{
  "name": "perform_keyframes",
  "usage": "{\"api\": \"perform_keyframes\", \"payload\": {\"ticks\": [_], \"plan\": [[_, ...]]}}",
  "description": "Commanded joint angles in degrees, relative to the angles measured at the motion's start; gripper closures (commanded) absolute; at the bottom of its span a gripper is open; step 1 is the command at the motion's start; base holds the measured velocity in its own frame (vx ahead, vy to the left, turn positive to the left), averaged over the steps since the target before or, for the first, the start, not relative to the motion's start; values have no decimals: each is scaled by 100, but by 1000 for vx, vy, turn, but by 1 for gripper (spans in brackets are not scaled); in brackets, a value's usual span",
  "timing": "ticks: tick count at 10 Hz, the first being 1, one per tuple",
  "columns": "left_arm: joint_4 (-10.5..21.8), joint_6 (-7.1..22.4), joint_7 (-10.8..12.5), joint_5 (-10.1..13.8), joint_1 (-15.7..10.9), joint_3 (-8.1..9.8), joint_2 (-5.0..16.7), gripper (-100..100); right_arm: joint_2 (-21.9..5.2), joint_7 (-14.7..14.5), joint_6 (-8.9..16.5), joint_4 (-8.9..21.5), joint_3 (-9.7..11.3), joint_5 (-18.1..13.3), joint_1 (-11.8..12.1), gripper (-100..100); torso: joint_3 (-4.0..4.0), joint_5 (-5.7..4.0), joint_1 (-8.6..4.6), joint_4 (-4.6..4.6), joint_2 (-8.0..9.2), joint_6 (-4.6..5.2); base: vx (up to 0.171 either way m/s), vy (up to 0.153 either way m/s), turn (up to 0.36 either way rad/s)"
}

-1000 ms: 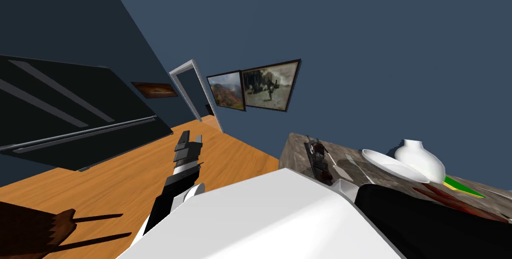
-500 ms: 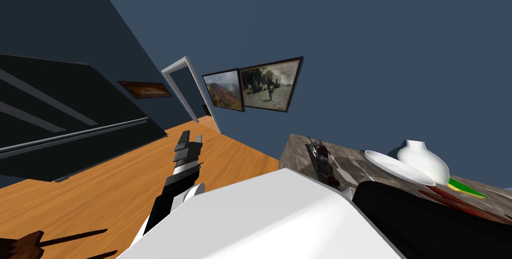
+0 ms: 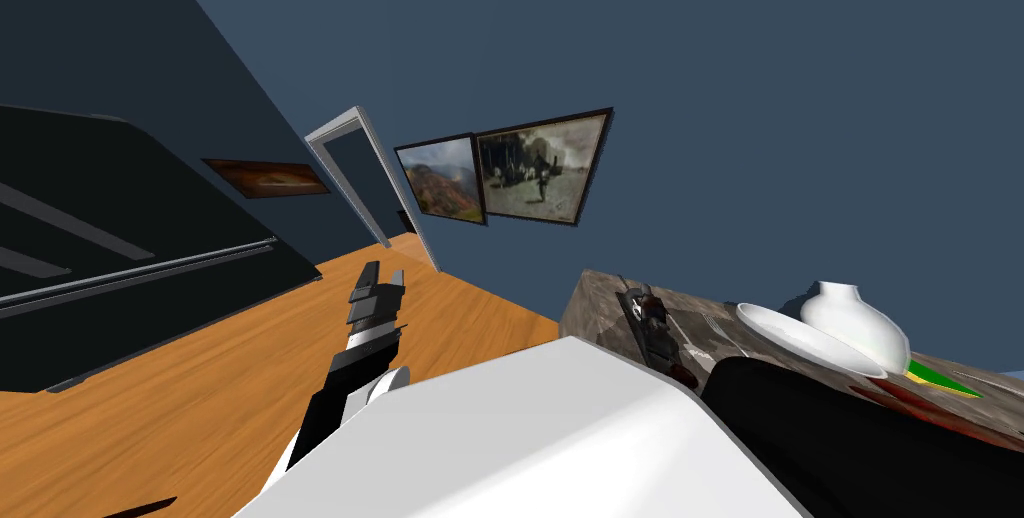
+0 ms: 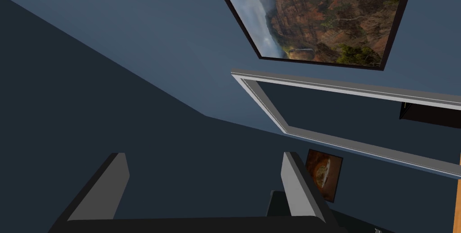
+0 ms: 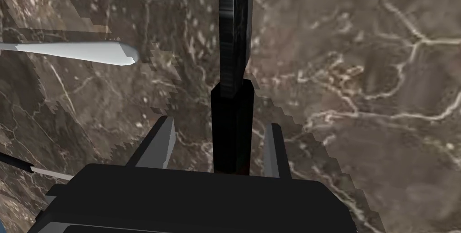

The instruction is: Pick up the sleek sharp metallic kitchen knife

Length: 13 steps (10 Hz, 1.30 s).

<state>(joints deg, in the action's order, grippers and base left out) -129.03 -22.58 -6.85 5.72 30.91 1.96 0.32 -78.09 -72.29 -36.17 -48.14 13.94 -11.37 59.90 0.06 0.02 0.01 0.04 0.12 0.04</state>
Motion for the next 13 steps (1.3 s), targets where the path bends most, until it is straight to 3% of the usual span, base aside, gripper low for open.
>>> {"api": "perform_keyframes", "payload": {"ticks": [1, 4, 5, 6, 7, 8, 9, 10, 11, 12, 13], "plan": [[0, 0, 0, 0, 0, 0, 0, 0, 0, 0, 0, 0, 0, 0, 0, 100, 0, 0, 0, 0, 0, 0, 0, 0, 0], [0, 0, 0, 0, 0, 0, 0, 0, -3, -4, -1, 0, 1, -3, 0, 100, 7, -2, -4, 4, 10, 2, 0, 0, 0], [0, 0, 0, 0, 0, 0, 0, 0, -3, -4, -1, 0, 1, -3, 0, 0, 7, -2, -4, 4, 11, 2, 0, 0, 0], [0, 0, 0, 0, 0, 0, 0, 0, -150, 241, 236, -287, -244, 1, 287, 100, 7, -2, -4, 4, 11, 2, -107, 2, 138], [0, 0, 0, 0, -2, -1, 0, 0, -150, 241, 236, -301, -244, 1, 290, 100, 21, 5, -3, 9, 37, -7, -122, -24, 110], [0, 0, 0, 0, -2, 0, 0, 0, -312, 496, 472, -520, -477, -6, 499, 100, 28, 3, -9, 12, 47, 0, -151, -27, 120], [0, 0, 0, 0, -3, 0, 0, 0, -312, 524, 491, -690, -517, -6, 652, 100, 34, 7, -11, 14, 59, -7, -113, -35, 70], [0, 0, 0, 0, -2, 0, 0, 0, -474, 775, 744, -883, -755, -13, 838, 100, 33, 1, -13, 13, 55, 5, -118, -28, 105], [0, 0, 0, 0, -2, 0, 0, 0, -474, 808, 747, -1074, -790, -13, 1014, 100, 32, 7, -11, 14, 54, -6, -112, -30, 83], [0, 0, 0, 0, -2, 0, 0, 0, -635, 1041, 971, -1228, -1045, -20, 1208, 100, 32, 1, -10, 13, 53, 4, -108, -18, 133], [0, 0, 0, 0, -2, 0, 0, 0, -635, 1091, 1002, -1433, -1063, -20, 1376, 100, 30, 7, -7, 14, 49, -8, -90, -7, 101]]}}
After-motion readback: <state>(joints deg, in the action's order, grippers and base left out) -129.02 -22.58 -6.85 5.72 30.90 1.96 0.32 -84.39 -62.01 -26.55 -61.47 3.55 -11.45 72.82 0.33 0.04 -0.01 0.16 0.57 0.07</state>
